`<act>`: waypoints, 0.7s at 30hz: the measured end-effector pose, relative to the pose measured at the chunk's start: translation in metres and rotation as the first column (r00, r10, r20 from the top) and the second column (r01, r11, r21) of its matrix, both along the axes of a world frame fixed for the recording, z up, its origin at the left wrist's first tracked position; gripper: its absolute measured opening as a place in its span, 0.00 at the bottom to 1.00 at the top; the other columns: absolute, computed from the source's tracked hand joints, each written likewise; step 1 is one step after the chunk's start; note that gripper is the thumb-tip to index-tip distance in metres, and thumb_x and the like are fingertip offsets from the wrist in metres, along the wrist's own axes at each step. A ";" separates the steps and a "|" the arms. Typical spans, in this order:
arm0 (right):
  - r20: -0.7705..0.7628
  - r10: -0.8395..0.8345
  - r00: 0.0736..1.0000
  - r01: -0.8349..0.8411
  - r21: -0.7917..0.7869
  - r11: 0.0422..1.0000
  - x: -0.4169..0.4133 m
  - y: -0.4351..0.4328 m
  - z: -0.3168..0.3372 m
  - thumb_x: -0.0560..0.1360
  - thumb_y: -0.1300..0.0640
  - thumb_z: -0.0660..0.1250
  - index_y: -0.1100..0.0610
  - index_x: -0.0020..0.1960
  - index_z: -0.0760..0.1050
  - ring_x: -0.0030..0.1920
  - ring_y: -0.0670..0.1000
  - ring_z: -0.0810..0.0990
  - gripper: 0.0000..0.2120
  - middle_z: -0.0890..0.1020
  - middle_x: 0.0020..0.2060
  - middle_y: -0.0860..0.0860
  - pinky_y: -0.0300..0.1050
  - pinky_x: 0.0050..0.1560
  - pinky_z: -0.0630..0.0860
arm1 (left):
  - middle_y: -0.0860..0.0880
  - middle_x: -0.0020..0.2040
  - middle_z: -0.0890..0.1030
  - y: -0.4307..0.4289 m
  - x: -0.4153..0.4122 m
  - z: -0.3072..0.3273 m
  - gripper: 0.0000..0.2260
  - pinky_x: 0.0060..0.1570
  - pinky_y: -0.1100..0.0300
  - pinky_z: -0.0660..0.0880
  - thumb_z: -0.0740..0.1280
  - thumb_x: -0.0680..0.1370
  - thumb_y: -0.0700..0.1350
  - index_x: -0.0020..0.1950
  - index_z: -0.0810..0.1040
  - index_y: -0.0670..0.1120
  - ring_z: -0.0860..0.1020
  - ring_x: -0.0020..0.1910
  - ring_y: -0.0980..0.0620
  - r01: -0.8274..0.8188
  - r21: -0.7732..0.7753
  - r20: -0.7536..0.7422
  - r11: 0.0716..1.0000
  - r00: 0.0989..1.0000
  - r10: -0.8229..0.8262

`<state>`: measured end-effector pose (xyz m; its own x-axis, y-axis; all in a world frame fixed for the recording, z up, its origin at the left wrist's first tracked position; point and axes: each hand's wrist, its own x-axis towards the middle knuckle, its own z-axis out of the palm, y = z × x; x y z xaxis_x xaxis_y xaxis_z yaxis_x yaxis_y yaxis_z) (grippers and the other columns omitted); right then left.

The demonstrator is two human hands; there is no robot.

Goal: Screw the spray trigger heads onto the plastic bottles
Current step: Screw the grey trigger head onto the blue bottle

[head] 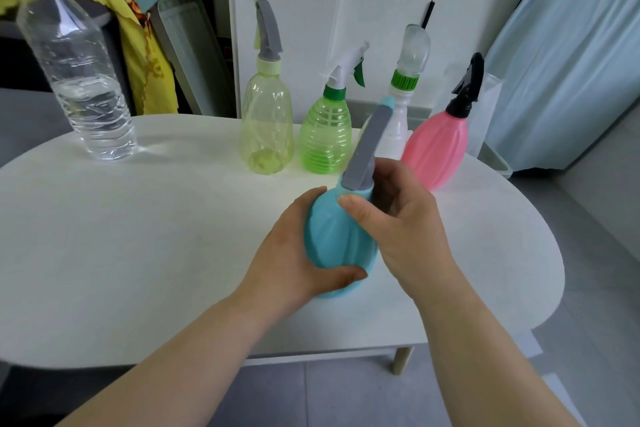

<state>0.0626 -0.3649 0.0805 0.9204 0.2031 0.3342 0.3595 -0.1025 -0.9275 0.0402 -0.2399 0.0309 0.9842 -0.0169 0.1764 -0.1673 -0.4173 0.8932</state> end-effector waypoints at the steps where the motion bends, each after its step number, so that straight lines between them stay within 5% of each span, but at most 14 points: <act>1: 0.015 -0.013 1.000 0.013 -0.024 1.000 -0.001 0.002 -0.001 0.68 0.64 0.70 0.44 0.44 0.71 0.43 0.39 0.77 0.16 0.79 0.41 0.41 0.34 0.50 0.75 | 0.63 0.55 0.69 0.000 0.000 0.000 0.42 0.43 0.76 0.65 0.75 0.55 0.54 0.64 0.60 0.59 0.68 0.51 0.63 -0.003 0.002 0.004 1.000 1.000 0.003; 5: 0.085 -0.069 0.994 0.078 -0.109 0.991 -0.002 0.008 -0.003 0.69 0.61 0.69 0.44 0.41 0.68 0.39 0.36 0.72 0.14 0.73 0.38 0.43 0.26 0.43 0.69 | 0.62 0.55 0.70 -0.001 0.000 0.000 0.40 0.44 0.75 0.65 0.77 0.57 0.51 0.63 0.60 0.60 0.69 0.53 0.62 -0.003 -0.030 -0.006 1.000 1.000 0.002; 9: -0.025 0.131 0.991 -0.133 -0.065 0.989 -0.004 0.000 -0.002 0.69 0.55 0.61 0.44 0.47 0.71 0.46 0.40 0.75 0.09 0.78 0.42 0.40 0.34 0.51 0.72 | 0.68 0.50 0.70 0.002 0.001 0.002 0.34 0.41 0.79 0.68 0.78 0.56 0.49 0.52 0.62 0.68 0.71 0.47 0.73 0.045 -0.093 -0.032 0.995 0.998 -0.048; 11: -0.013 0.174 0.985 -0.175 -0.031 0.984 -0.004 -0.004 -0.003 0.70 0.57 0.59 0.45 0.47 0.72 0.45 0.35 0.75 0.10 0.78 0.38 0.33 0.28 0.48 0.70 | 0.69 0.49 0.71 0.005 0.002 0.003 0.32 0.40 0.82 0.66 0.75 0.53 0.51 0.48 0.62 0.70 0.69 0.46 0.78 0.065 -0.112 -0.049 0.992 0.996 -0.071; 17: -0.015 -0.022 1.000 0.023 0.127 0.992 -0.003 0.003 -0.010 0.67 0.58 0.67 0.45 0.39 0.76 0.38 0.37 0.77 0.08 0.81 0.32 0.38 0.30 0.43 0.74 | 0.69 0.49 0.71 0.005 0.004 0.003 0.33 0.42 0.76 0.69 0.74 0.52 0.54 0.48 0.60 0.73 0.70 0.48 0.74 0.068 -0.089 -0.071 0.994 0.995 -0.075; 21: 0.025 -0.209 0.978 0.207 0.072 0.976 -0.006 0.015 -0.019 0.69 0.61 0.70 0.48 0.45 0.74 0.43 0.41 0.76 0.10 0.80 0.39 0.43 0.34 0.47 0.73 | 0.72 0.49 0.70 0.006 0.003 0.002 0.33 0.42 0.78 0.69 0.74 0.52 0.55 0.48 0.60 0.74 0.69 0.48 0.78 0.073 -0.072 -0.053 0.995 0.996 -0.077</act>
